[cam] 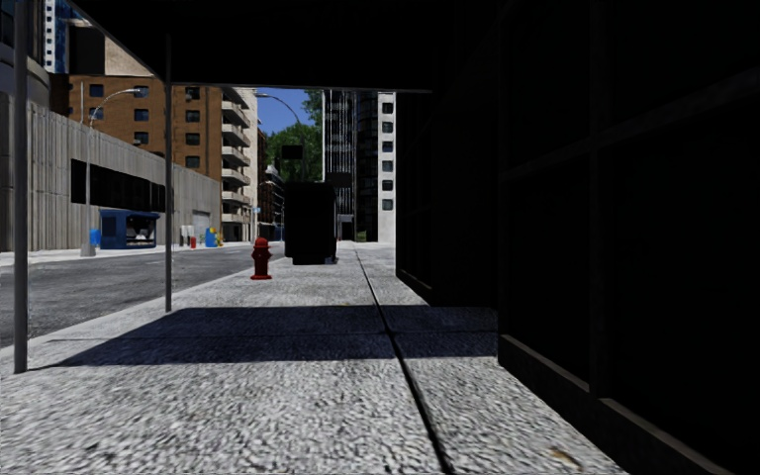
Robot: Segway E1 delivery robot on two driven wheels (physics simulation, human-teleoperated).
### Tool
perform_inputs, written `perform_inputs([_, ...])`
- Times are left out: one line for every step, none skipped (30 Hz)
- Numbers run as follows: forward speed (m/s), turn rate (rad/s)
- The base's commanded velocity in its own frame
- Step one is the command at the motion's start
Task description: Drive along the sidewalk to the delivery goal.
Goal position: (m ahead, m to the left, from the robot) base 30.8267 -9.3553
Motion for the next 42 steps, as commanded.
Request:
perform_inputs([1.89, 0.00])
perform_inputs([1.89, 0.00])
perform_inputs([1.89, 0.00])
perform_inputs([1.89, 0.09])
perform_inputs([1.89, 0.38])
perform_inputs([1.89, 0.65])
perform_inputs([1.89, 1.03])
perform_inputs([1.89, 1.13])
perform_inputs([1.89, 1.11])
perform_inputs([1.89, 0.66])
perform_inputs([1.89, 0.66])
perform_inputs([1.89, 0.45])
perform_inputs([1.89, 0.24])
perform_inputs([1.89, 0.05])
perform_inputs([1.89, 0.00])
perform_inputs([1.89, 0.00])
perform_inputs([1.89, 0.00])
perform_inputs([1.89, 0.00])
perform_inputs([1.89, 0.00])
perform_inputs([1.89, 0.00])
perform_inputs([1.89, 0.00])
perform_inputs([1.89, 0.00])
perform_inputs([1.89, 0.00])
perform_inputs([1.89, 0.00])
perform_inputs([1.89, 0.00])
perform_inputs([1.89, 0.00])
perform_inputs([1.89, 0.00])
perform_inputs([1.89, 0.00])
perform_inputs([1.89, 0.00])
perform_inputs([1.89, 0.00])
perform_inputs([1.89, 0.00])
perform_inputs([1.89, 0.00])
perform_inputs([1.89, 0.00])
perform_inputs([1.89, -0.38])
perform_inputs([1.89, -1.20])
perform_inputs([1.89, -1.20])
perform_inputs([1.89, -0.77])
perform_inputs([1.89, -0.77])
perform_inputs([1.89, 0.00])
perform_inputs([1.89, 0.00])
perform_inputs([1.89, 0.00])
perform_inputs([1.89, 0.00])
